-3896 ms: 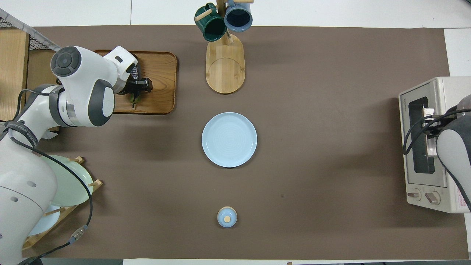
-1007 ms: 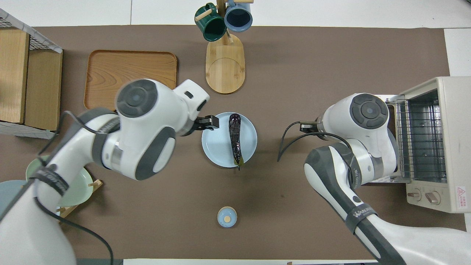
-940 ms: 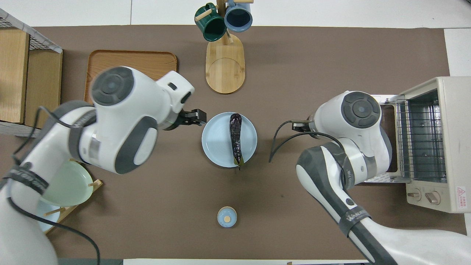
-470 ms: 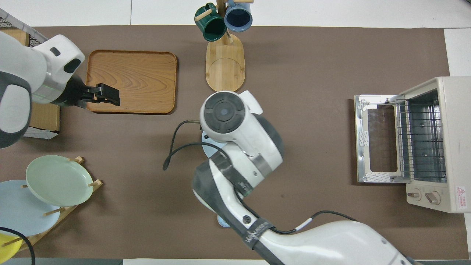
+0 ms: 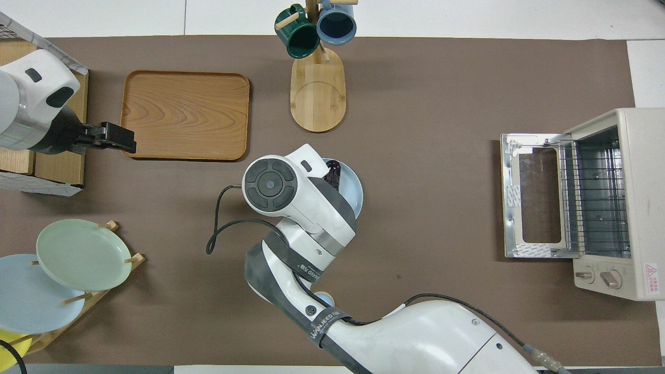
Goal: Put eggplant into oven
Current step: 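Retract the left gripper while the right gripper grasps the blue plate, then lift the blue plate with the right gripper and carry it toward the oven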
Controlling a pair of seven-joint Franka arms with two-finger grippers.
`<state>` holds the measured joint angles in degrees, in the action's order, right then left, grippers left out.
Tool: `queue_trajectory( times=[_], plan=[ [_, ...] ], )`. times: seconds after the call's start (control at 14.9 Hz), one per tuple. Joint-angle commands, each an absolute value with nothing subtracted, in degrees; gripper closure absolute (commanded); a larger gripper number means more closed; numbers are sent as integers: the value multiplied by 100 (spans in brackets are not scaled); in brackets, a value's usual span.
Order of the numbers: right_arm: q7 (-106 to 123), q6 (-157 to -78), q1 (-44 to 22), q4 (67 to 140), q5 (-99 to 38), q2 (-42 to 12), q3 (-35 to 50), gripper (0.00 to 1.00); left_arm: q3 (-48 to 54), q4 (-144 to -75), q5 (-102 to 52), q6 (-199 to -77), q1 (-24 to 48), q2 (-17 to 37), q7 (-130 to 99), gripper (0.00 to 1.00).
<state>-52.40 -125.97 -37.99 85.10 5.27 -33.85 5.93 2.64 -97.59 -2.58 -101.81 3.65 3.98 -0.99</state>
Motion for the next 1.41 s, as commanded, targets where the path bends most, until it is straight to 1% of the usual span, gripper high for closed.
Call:
queue_trajectory(
  times=[0.0,0.13,0.47,0.54,0.6,0.67,0.74,0.81,0.87,0.94,1.14,1.34],
  plan=[
    [-5212,-13287,-3779,9402,624,-3042,606,64,290,-9756,-27,-9836,343,167,-62,0],
    [-5081,-13386,-3893,9685,633,-2945,606,64,290,-9721,122,-9599,343,44,-62,0],
    [-5045,-13421,-3946,9747,633,-2927,606,65,290,-9869,141,-9228,317,-228,-123,0],
    [-4975,-13447,-3946,9834,633,-2901,606,73,299,-10001,141,-9298,282,-289,-114,0],
    [-4879,-13595,-3938,9992,624,-2857,606,93,299,-10072,141,-9299,238,-307,-62,0],
    [-4869,-13805,-3938,10176,624,-2830,606,94,316,-10072,141,-9351,185,-316,-53,0],
    [-4878,-13999,-3946,10343,624,-2787,606,90,334,-10072,132,-9499,132,-308,-53,0],
    [-4869,-14105,-3938,10440,624,-2769,606,90,351,-10055,123,-9666,80,-273,-44,0],
    [-4843,-14115,-3938,10467,624,-2769,606,91,352,-9968,123,-9711,70,-229,-35,0],
    [-4834,-14107,-3938,10459,624,-2769,606,99,360,-9749,114,-9634,70,-176,-35,0],
    [-4781,-14019,-3885,10398,624,-2769,598,100,378,-9098,123,-8861,70,-18,-44,0],
    [-4781,-13756,-3885,10240,633,-2777,589,100,378,-9096,123,-8824,62,-44,-35,0]
  ],
)
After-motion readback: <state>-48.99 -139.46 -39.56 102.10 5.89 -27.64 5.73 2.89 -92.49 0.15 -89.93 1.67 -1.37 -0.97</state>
